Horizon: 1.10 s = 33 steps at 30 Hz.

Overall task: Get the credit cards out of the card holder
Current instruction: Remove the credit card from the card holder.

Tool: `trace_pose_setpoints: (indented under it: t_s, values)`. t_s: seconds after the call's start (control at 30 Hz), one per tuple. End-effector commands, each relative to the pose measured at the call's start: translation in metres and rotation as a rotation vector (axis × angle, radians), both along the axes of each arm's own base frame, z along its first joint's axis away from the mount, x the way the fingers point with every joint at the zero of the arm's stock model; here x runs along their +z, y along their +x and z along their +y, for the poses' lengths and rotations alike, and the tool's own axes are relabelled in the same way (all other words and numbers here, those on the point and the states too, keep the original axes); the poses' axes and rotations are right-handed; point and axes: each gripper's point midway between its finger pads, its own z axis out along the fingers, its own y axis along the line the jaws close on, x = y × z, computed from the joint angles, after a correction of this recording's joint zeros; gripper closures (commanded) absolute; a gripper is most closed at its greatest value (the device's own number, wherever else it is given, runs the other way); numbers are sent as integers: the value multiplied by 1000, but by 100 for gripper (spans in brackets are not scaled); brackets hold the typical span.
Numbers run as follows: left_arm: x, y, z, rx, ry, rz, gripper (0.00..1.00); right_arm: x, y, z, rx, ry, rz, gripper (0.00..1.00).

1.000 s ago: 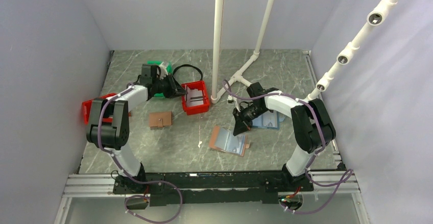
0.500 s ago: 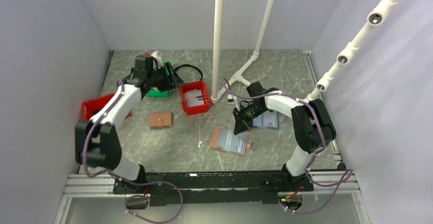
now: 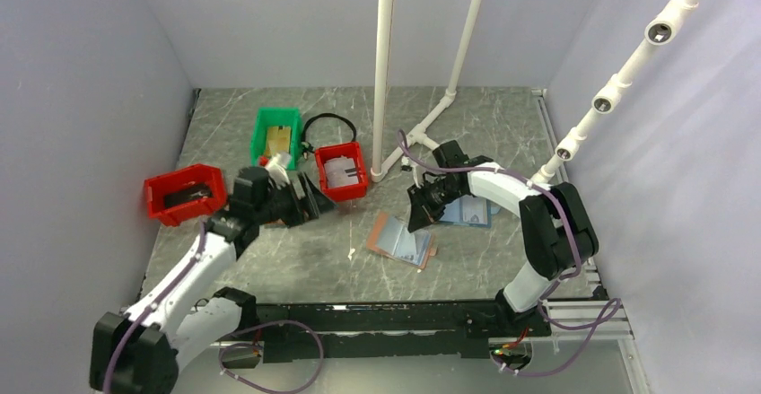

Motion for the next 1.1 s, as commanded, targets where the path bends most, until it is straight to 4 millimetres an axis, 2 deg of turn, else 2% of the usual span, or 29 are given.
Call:
trace_pose_setpoints:
  t_s: [0.0, 0.13, 0.23, 0.37, 0.5, 0.77, 0.93, 1.07]
  values:
    - [16, -32, -39, -87, -57, -136, 15, 4, -1, 11, -75, 29, 70, 87]
    - [-12, -50, -57, -101, -9, -150, 23, 11, -4, 24, -52, 103, 143, 82]
    - [-28, -57, -69, -121, 68, -149, 22, 19, -3, 31, -41, 150, 153, 77]
    - [-20, -53, -92, -170, 110, -204, 21, 21, -13, 43, 9, 184, 187, 71]
    - [-14, -50, -106, -209, 155, -260, 21, 23, -25, 58, 82, 220, 219, 66]
    - [6, -56, -124, -251, 99, -374, 20, 12, -25, 66, 107, 212, 267, 58]
    - [1, -58, -147, -280, 67, -372, 23, 8, -23, 66, 126, 204, 264, 55]
    - [-10, -58, -167, -348, 83, -359, 30, 2, -22, 63, 150, 181, 248, 55]
